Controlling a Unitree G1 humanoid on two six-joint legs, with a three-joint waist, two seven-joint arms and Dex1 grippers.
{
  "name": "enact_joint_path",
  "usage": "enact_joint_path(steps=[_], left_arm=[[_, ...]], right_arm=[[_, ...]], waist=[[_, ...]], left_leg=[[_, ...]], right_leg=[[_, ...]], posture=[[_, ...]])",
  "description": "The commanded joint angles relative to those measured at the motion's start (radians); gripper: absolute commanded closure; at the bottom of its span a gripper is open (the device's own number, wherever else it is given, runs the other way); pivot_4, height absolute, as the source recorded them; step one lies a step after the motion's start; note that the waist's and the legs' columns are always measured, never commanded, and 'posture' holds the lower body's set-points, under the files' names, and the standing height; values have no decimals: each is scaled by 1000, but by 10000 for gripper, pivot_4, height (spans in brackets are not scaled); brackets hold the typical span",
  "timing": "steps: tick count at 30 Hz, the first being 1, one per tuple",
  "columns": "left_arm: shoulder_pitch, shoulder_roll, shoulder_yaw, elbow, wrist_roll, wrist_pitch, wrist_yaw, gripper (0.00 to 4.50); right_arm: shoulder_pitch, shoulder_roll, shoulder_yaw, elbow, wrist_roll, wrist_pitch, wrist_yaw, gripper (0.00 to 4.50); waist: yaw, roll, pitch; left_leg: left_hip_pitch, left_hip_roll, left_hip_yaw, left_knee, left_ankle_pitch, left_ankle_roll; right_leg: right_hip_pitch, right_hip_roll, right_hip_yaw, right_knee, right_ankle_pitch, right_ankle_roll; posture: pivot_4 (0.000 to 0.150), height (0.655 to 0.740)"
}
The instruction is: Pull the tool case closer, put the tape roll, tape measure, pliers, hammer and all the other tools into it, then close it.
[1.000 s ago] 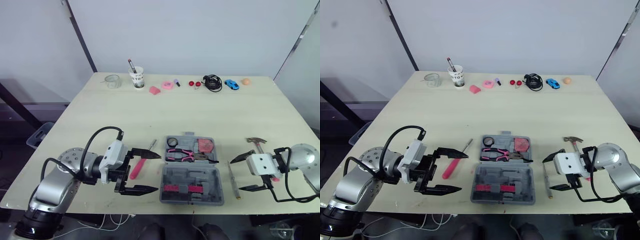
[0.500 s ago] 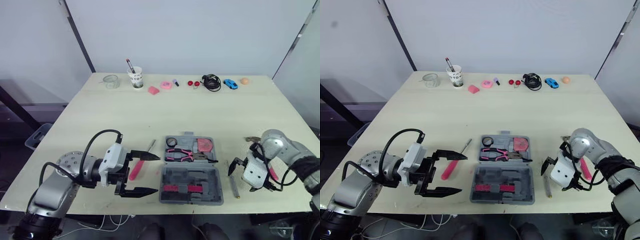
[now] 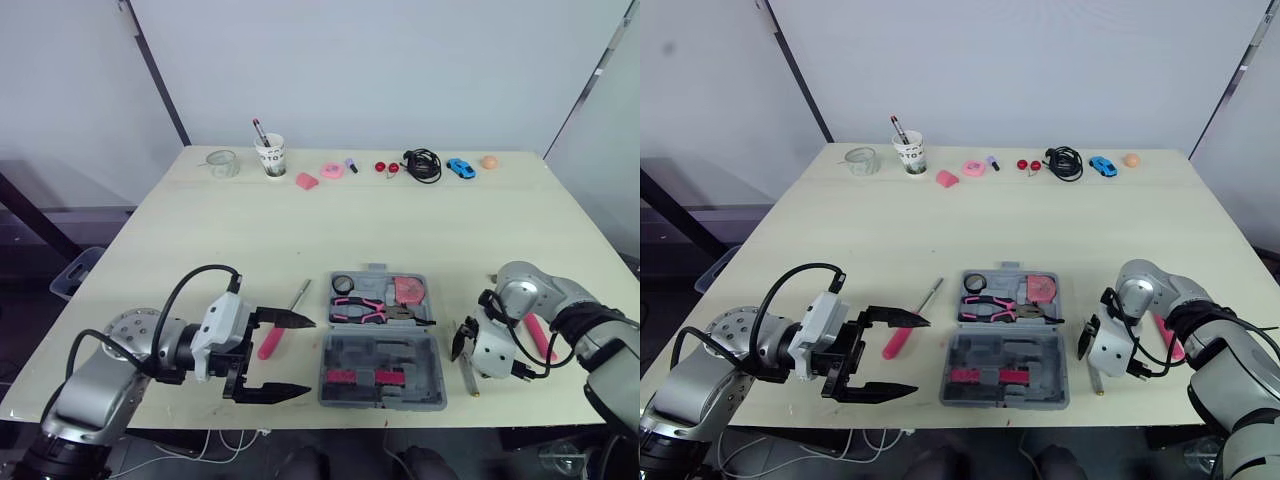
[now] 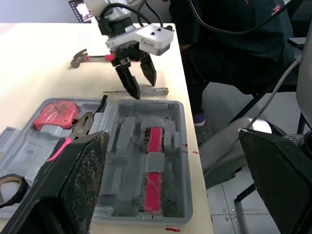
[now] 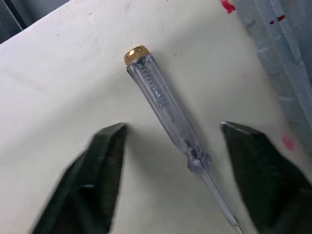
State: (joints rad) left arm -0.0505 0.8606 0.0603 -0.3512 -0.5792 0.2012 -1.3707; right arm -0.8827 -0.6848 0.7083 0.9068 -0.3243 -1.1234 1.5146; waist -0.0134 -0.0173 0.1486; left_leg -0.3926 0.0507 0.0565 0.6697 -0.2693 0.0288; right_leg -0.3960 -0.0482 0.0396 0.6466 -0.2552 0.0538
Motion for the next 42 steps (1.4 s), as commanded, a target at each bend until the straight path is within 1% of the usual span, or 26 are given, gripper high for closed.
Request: enact_joint_path(steps=[1, 2, 3, 5, 10, 14, 17, 19, 24, 26, 30, 31, 33, 35, 38, 40, 42], left_arm=[[-8, 11, 11, -24, 4, -23, -10, 0], [-8, 10, 9, -22, 7, -27, -12, 0], [-10, 7, 5, -22, 8, -28, -11, 0], [-18, -2, 0, -23, 4, -29, -10, 0], [-54, -28, -6, -25, -9, -22, 5, 0], [-57, -36, -10, -33, -8, -16, 12, 0], [-52, -35, -8, -38, -12, -15, 16, 0], [-51, -36, -9, -40, -13, -15, 19, 0], [-53, -45, -21, -41, -16, -13, 24, 0], [-55, -47, -24, -41, -16, -12, 25, 0], [-57, -51, -31, -41, -17, -12, 22, 0], [-59, -52, -32, -39, -18, -12, 20, 0], [-66, -54, -32, -37, -22, -9, 19, 0], [-73, -58, -31, -35, -27, -4, 20, 0], [-75, -58, -27, -33, -27, -2, 17, 0], [-75, -58, -24, -31, -28, -1, 16, 0], [-77, -59, -23, -29, -29, 0, 16, 0]], right_arm=[[-11, -10, 4, 13, -24, -14, -23, 29361], [-13, -13, 4, 18, -32, -12, -28, 33515], [-16, -18, 3, 22, -39, -12, -34, 38662], [-21, -29, -2, 17, -46, -18, -47, 44779], [0, -75, -33, -68, 34, 48, -12, 44779], [75, -177, -99, -222, 148, 231, 39, 44779], [171, -258, -185, -377, 253, 458, 54, 44779], [249, -279, -261, -492, 330, 664, 11, 44779], [441, -285, -433, -765, 383, 1191, -204, 44779], [495, -267, -478, -869, 403, 1406, -280, 44779], [558, -208, -539, -1028, 423, 1760, -435, 44779], [570, -175, -564, -1074, 431, 1877, -493, 44779], [582, -119, -599, -1141, 439, 2053, -590, 44779], [588, -79, -621, -1182, 442, 2161, -658, 44779], [594, 39, -703, -1239, 433, 2397, -806, 44779], [604, 72, -712, -1269, 422, 2451, -871, 44779], [589, 167, -767, -1278, 429, 2560, -936, 44779]], waist=[[0, 0, 0], [0, 0, 0], [-1, 0, 0], [-1, 0, 0], [1, 0, 0], [2, 0, 0], [4, 0, 0], [3, 0, 0], [2, 0, 0], [2, 0, 0], [3, 0, 0], [3, 0, 0], [3, 0, 0], [3, 0, 0], [3, -1, 0], [3, -1, 0], [2, -1, -1]], left_leg=[[0, 0, 0, 0, 0, 0], [1, 0, 1, 0, 0, 0], [1, 0, 1, 0, 0, 0], [1, 0, 1, 0, 0, 0], [2, 0, 3, 0, 0, 0], [2, 1, 3, 0, 0, 0], [1, 1, 2, 0, 0, 0], [1, 1, 3, 0, 0, 0], [2, 2, 4, 0, 0, 0], [2, 2, 4, 0, 0, 0], [1, 2, 4, 1, 0, 0], [1, 2, 4, 1, 0, 0], [0, 2, 3, 1, 0, 0], [-1, 2, 3, 1, 0, 0], [-2, 1, 2, 0, 0, 0], [-3, 1, 2, 0, 0, 0], [-3, 1, 1, 0, 0, 0]], right_leg=[[0, 0, 0, 0, 0, 0], [0, 0, 0, 0, 0, 0], [0, 0, 1, 0, 0, 0], [0, 0, 1, 1, 0, 0], [0, 0, 2, 2, 0, 0], [0, 0, 2, 2, 1, 1], [0, 0, 2, 2, 1, 1], [0, 0, 2, 2, 1, 1], [0, 0, 3, 3, 0, 0], [0, 0, 3, 3, 0, 0], [-1, 0, 3, 2, 0, 0], [-1, 1, 3, 2, 0, 1], [-2, 1, 3, 2, 1, 1], [-2, 1, 3, 2, 1, 1], [-2, 1, 3, 1, 1, 2], [-2, 1, 2, 1, 1, 2], [-2, 1, 2, 1, 1, 2]], posture=[[1500, 7400], [1500, 7400], [1500, 7400], [1500, 7400], [1500, 7400], [1500, 7400], [1500, 7400], [1500, 7400], [1500, 7400], [1500, 7400], [1500, 7400], [1500, 7400], [1500, 7400], [1500, 7400], [1500, 7400], [1500, 7400], [1500, 7400]])
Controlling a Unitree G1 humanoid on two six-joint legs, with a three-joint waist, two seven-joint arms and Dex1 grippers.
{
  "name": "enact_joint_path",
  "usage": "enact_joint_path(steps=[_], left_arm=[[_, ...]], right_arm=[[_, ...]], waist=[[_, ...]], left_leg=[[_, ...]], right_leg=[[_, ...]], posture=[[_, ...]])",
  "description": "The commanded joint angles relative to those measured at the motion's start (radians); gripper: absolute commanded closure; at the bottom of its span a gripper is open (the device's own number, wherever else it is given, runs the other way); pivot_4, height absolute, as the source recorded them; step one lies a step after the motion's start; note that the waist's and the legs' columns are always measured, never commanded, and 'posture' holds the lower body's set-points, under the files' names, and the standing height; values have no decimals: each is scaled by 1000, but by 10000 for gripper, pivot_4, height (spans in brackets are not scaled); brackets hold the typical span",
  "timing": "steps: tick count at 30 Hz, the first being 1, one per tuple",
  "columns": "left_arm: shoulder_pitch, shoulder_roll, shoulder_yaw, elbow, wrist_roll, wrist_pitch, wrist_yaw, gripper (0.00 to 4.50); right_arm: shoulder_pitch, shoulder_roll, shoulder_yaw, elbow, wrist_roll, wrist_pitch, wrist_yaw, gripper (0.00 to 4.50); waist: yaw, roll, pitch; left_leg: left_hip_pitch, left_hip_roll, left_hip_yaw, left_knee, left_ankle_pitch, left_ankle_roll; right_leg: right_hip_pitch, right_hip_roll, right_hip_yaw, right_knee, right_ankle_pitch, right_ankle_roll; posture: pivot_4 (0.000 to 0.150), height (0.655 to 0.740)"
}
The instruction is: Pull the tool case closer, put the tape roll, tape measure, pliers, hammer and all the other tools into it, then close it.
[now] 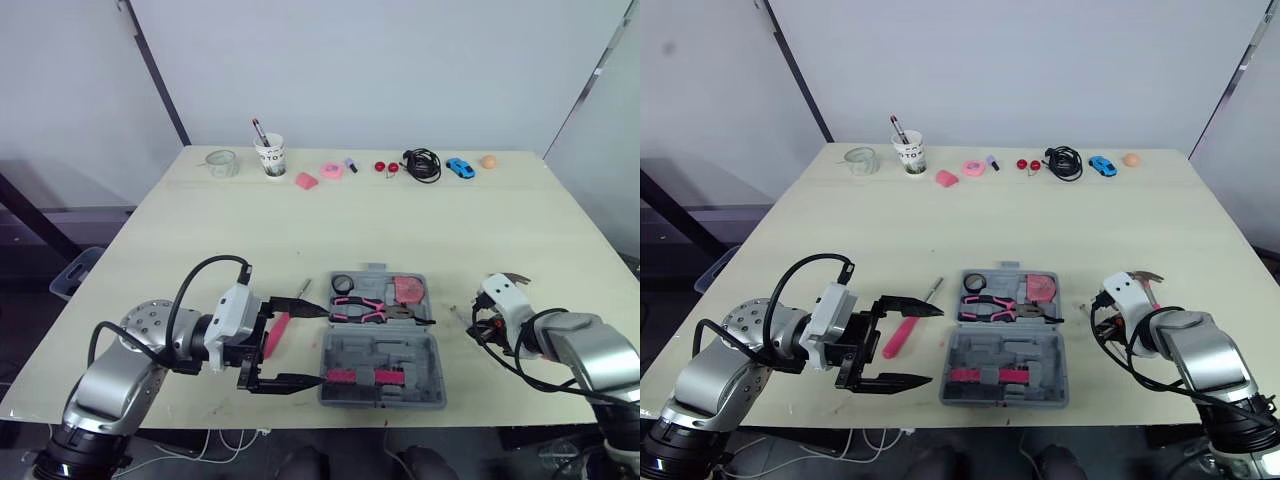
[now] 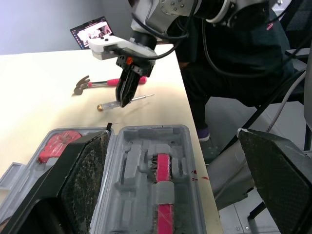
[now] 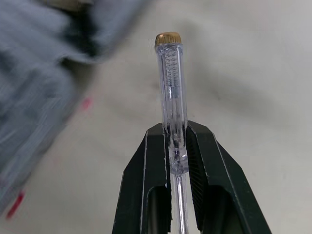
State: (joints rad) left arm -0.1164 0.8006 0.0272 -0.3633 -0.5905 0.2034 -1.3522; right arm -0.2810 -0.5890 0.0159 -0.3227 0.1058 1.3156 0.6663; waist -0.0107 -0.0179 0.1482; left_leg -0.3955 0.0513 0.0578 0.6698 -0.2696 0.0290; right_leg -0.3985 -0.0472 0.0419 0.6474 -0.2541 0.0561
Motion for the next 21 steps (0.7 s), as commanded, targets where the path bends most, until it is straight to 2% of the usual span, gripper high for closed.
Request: enact_joint_path(steps=[1, 8, 9, 11, 14, 15, 16, 17, 18, 21], left_arm=[[-12, 0, 9, -15, -16, -3, -3, 0], [-21, -7, 7, -12, -19, 3, -2, 0], [-20, -8, 7, -12, -19, 3, -1, 0], [-19, -11, 9, -12, -21, 6, 2, 0], [-15, -11, 20, -8, -29, 19, 13, 0], [-11, -11, 25, -8, -34, 29, 20, 0], [-8, -10, 31, -7, -39, 38, 28, 0], [-6, -10, 35, -8, -43, 45, 33, 0], [-4, -10, 39, -8, -46, 51, 37, 0], [7, 2, 54, -9, -57, 68, 44, 0]], right_arm=[[-17, 105, -87, -43, -9, 134, -127, 44779], [-37, 214, -147, 30, -24, 97, -283, 44779], [-36, 219, -153, 32, -18, 90, -290, 35115], [-27, 221, -158, 23, -3, 75, -295, 26143], [4, 201, -160, -12, 18, 13, -281, 19187], [17, 192, -160, -23, 20, -13, -276, 14430], [40, 185, -163, -31, 24, -68, -265, 12369], [57, 179, -166, -36, 29, -109, -260, 8369], [77, 174, -169, -40, 38, -154, -251, 2046], [151, 181, -194, -60, 74, -312, -210, 908]], waist=[[0, 0, 0], [-2, 0, 0], [-2, 0, 0], [-3, 0, 0], [-3, 0, 0], [-3, 0, 0], [-2, 0, 0], [-2, 0, 0], [-3, 0, 0], [-3, 0, 0]], left_leg=[[0, 0, 0, 0, 0, 0], [0, -1, -1, 0, 0, 0], [-1, -1, -1, 0, 0, 0], [-1, -1, -2, 0, 0, 0], [-1, -1, -2, 0, 0, 0], [-1, -1, -2, 0, 0, 0], [-1, -1, -2, 0, 0, 0], [-1, -1, -2, -1, 0, 0], [-1, -1, -2, -1, 0, 0], [-1, -1, -3, -1, 0, 0]], right_leg=[[0, 0, 0, 0, 0, 0], [0, 0, 0, 0, 0, 1], [0, 0, -1, 0, 0, 1], [0, 0, -1, 0, 0, 1], [0, 0, -1, -1, 1, 1], [0, 0, -1, -1, 1, 1], [0, 0, -1, -1, 1, 1], [0, 0, -1, -1, 0, 1], [0, 0, -1, -1, 0, 2], [0, 0, -1, -1, 0, 2]], posture=[[1500, 7400], [1500, 7400], [1500, 7400], [1500, 7400], [1500, 7400], [1500, 7400], [1500, 7400], [1500, 7400], [1500, 7400], [1500, 7400]])
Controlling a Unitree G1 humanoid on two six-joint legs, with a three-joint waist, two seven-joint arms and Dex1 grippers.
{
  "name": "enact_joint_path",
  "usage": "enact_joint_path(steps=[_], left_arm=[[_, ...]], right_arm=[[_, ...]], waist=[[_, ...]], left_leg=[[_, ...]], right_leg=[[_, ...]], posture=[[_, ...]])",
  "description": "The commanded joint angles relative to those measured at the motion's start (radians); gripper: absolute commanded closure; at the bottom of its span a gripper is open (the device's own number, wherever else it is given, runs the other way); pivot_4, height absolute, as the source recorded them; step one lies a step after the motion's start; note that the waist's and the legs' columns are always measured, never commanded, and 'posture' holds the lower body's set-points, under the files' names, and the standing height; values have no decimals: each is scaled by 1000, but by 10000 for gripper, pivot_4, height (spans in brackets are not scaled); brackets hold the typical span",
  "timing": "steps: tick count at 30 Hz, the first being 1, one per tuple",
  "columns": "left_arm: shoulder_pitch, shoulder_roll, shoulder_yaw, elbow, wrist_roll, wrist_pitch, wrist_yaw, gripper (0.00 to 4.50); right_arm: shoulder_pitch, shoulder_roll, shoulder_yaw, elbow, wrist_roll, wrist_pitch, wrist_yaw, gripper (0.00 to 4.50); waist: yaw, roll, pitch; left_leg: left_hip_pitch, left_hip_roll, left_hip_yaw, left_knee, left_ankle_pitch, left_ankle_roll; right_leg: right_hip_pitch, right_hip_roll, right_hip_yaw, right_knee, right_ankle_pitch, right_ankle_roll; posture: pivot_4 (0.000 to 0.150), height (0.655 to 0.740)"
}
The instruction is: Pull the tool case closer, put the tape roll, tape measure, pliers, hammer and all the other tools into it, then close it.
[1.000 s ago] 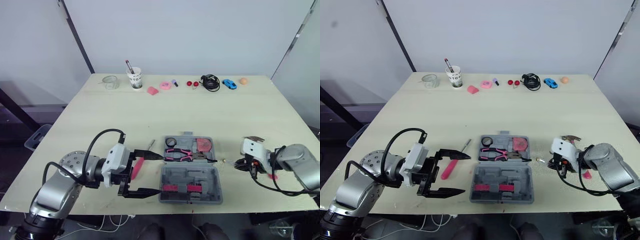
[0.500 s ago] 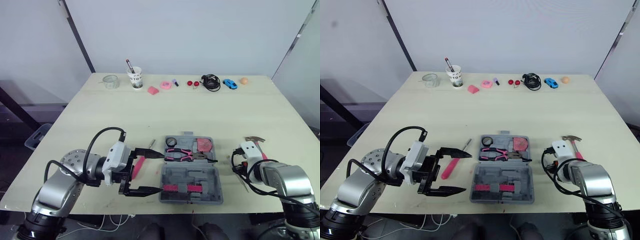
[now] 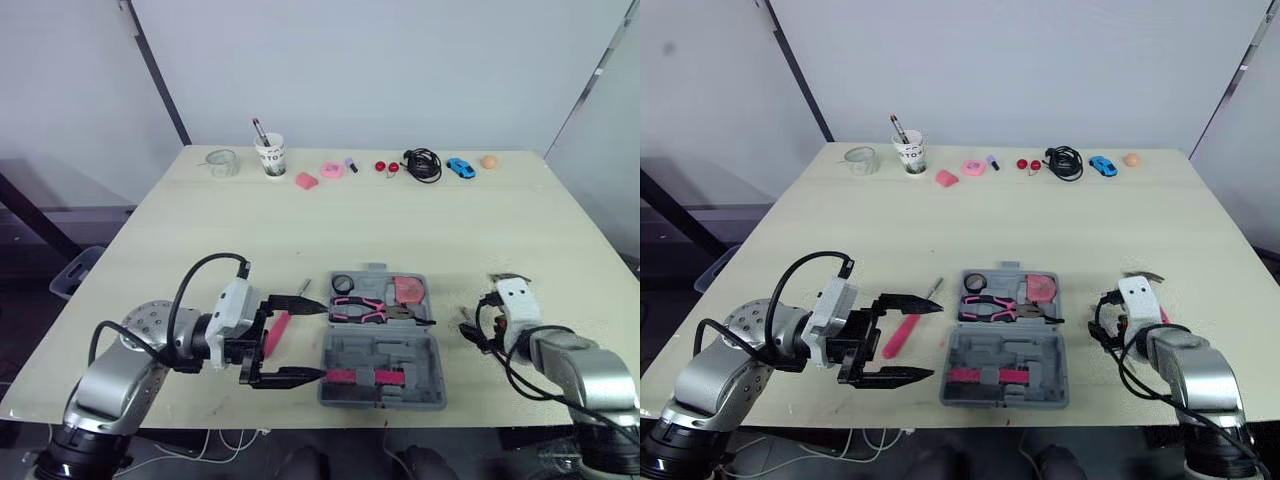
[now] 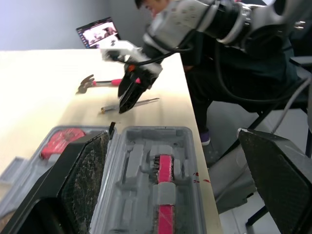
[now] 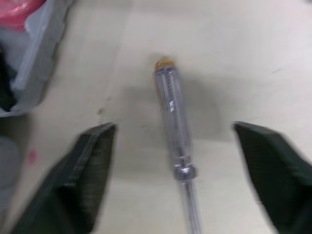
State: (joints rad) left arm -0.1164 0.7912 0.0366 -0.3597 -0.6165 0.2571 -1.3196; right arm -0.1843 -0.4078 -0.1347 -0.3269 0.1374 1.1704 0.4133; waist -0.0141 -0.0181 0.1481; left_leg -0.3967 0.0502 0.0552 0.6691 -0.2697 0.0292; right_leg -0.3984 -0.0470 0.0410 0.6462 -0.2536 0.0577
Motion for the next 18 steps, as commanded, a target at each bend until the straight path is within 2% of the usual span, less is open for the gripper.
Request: enact_joint_path(steps=[1, 4, 10, 18], left_arm=[[9, 14, 54, -12, -40, 24, 16, 0], [2, 50, 99, 4, -70, 69, 11, 0], [3, 105, 155, 27, -106, 103, -33, 0], [-13, 113, 153, 33, -109, 107, -49, 0]], right_arm=[[82, 16, -62, -65, 66, -217, 61, 908], [192, 22, -63, -42, 71, -451, 112, 908], [282, 36, -37, 89, 65, -720, 163, 908], [276, 46, -22, 280, 65, -892, 179, 908]], waist=[[0, 0, 0], [0, 0, 0], [-1, 0, 0], [0, 0, 0]], left_leg=[[0, 0, -1, 0, 0, 0], [0, 0, -1, 0, 0, 0], [0, 0, -5, 0, 0, 0], [1, 0, -4, 0, 0, 0]], right_leg=[[0, 0, -1, 0, 0, 0], [0, 0, -1, 0, 0, 0], [0, 0, -1, 0, -1, -1], [0, 0, -1, 0, -1, -2]], posture=[[1500, 7400], [1500, 7400], [1500, 7400], [1500, 7400]])
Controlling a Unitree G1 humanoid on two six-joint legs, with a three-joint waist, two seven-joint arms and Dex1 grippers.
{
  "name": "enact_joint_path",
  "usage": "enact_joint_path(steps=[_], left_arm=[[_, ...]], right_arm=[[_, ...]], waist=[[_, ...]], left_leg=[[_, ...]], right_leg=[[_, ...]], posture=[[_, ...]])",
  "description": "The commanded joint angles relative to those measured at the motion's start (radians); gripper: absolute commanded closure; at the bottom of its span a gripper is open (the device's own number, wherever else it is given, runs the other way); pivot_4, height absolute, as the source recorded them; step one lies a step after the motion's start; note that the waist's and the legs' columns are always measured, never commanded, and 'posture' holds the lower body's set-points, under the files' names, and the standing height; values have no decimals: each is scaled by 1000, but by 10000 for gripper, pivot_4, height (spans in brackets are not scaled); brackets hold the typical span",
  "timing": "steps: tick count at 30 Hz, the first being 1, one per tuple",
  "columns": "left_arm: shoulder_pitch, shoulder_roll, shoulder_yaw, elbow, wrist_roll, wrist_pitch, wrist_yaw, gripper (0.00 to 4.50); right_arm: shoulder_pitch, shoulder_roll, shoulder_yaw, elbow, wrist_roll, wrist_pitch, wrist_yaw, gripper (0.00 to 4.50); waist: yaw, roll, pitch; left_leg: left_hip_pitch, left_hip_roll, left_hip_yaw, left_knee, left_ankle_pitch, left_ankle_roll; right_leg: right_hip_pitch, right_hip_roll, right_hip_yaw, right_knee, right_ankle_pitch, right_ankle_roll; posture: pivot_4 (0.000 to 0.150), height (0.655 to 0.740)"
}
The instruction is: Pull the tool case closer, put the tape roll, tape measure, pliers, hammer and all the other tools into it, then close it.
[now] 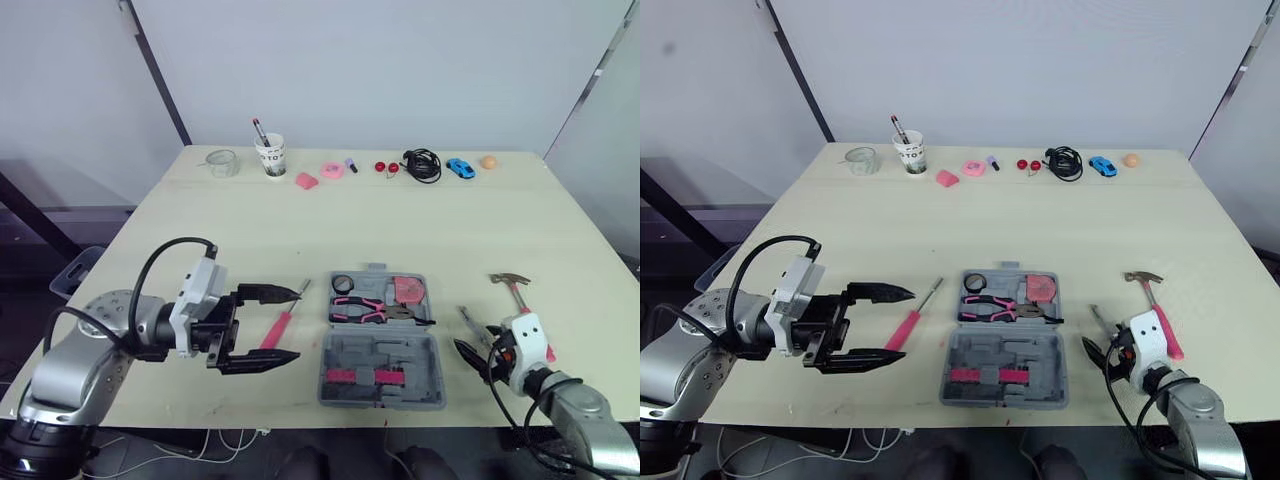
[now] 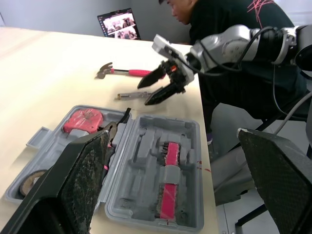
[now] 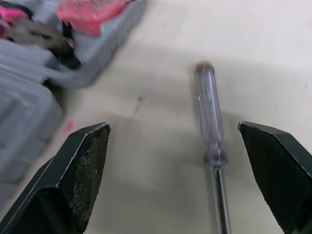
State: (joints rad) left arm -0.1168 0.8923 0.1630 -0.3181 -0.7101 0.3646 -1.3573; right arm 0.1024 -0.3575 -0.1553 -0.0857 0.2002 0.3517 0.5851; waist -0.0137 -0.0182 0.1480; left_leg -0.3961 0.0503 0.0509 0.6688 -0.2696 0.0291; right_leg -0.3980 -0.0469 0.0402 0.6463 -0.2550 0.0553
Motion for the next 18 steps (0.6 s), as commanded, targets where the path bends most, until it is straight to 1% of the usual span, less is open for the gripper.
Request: enact_joint_path(steps=[1, 2, 3, 4, 6, 7, 8, 9, 10, 11, 12, 13, 18], left_arm=[[-13, 11, 27, -9, -15, 0, -11, 0], [-15, 11, 25, -10, -15, 2, -10, 0], [-17, 11, 24, -13, -15, 4, -8, 0], [-18, 10, 23, -14, -14, 5, -7, 0], [-20, 10, 23, -13, -11, 3, -5, 0], [-20, 10, 23, -12, -8, 1, -6, 0], [-20, 10, 23, -11, -6, 0, -6, 0], [-20, 10, 22, -10, -6, -1, -7, 0], [-19, 10, 22, -10, -4, -3, -8, 0], [-17, 10, 21, -9, -2, -6, -11, 0], [-16, 10, 21, -7, -1, -8, -13, 0], [-16, 10, 20, -5, 2, -11, -14, 0], [-19, 7, 19, 2, 6, -17, -19, 0]], right_arm=[[-14, -4, 1, 53, 3, -86, 8, 4571], [-18, -6, 3, 64, 5, -94, 11, 4571], [-23, -5, 4, 71, 4, -98, 5, 8196], [-27, -5, 5, 76, 3, -101, 1, 12737], [-30, 0, 4, 84, 5, -108, -7, 19564], [-31, 0, 7, 90, 2, -118, -8, 24787], [-32, 0, 9, 94, 0, -124, -10, 28633], [-34, 0, 10, 97, -1, -127, -12, 28633], [-36, 0, 8, 99, 0, -131, -15, 37204], [-39, 0, 6, 101, 1, -134, -18, 39235], [-41, -1, 4, 103, 2, -136, -22, 43949], [-40, -7, 2, 102, -1, -140, -25, 44828], [-39, -38, -4, 55, 9, -117, -23, 44856]], waist=[[0, 0, 0], [0, 0, 0], [0, 0, 0], [0, 0, 0], [0, 0, 0], [0, 0, 0], [-1, 0, 0], [0, 0, 0], [0, 0, 0], [0, 0, 0], [0, 0, 0], [0, 0, 0], [0, 0, 0]], left_leg=[[0, 0, 0, 0, 0, 0], [0, 0, 0, 0, 0, 0], [0, 0, 0, 0, 0, 0], [0, 0, 0, 0, 0, 0], [0, 0, 0, 0, 0, 0], [0, 0, 0, 0, 0, 0], [0, 0, 0, 0, 0, 0], [0, 0, 0, 0, 0, 0], [0, 0, 0, 0, 0, 0], [0, 0, 0, 0, 0, 0], [0, 0, 0, 0, 0, 0], [0, 0, 0, 0, 0, 0], [0, 0, 0, 0, 0, 0]], right_leg=[[0, 0, 0, 0, 0, 0], [0, 0, 0, 0, 0, 0], [0, 0, 0, 0, 0, 0], [0, 0, 0, 0, 0, 0], [0, 0, 0, 0, 0, 0], [0, 0, 0, 0, 0, 0], [0, 0, 0, 0, 0, 0], [0, 0, 0, 0, 0, 0], [0, 0, 0, 0, 0, 0], [0, 0, 0, 0, 0, 0], [0, 0, 0, 0, 0, 0], [0, 0, 0, 0, 0, 0], [0, 0, 0, 0, 0, 0]], posture=[[1500, 7400], [1500, 7400], [1500, 7400], [1500, 7400], [1500, 7400], [1500, 7400], [1500, 7400], [1500, 7400], [1500, 7400], [1500, 7400], [1500, 7400], [1500, 7400], [1500, 7400]])
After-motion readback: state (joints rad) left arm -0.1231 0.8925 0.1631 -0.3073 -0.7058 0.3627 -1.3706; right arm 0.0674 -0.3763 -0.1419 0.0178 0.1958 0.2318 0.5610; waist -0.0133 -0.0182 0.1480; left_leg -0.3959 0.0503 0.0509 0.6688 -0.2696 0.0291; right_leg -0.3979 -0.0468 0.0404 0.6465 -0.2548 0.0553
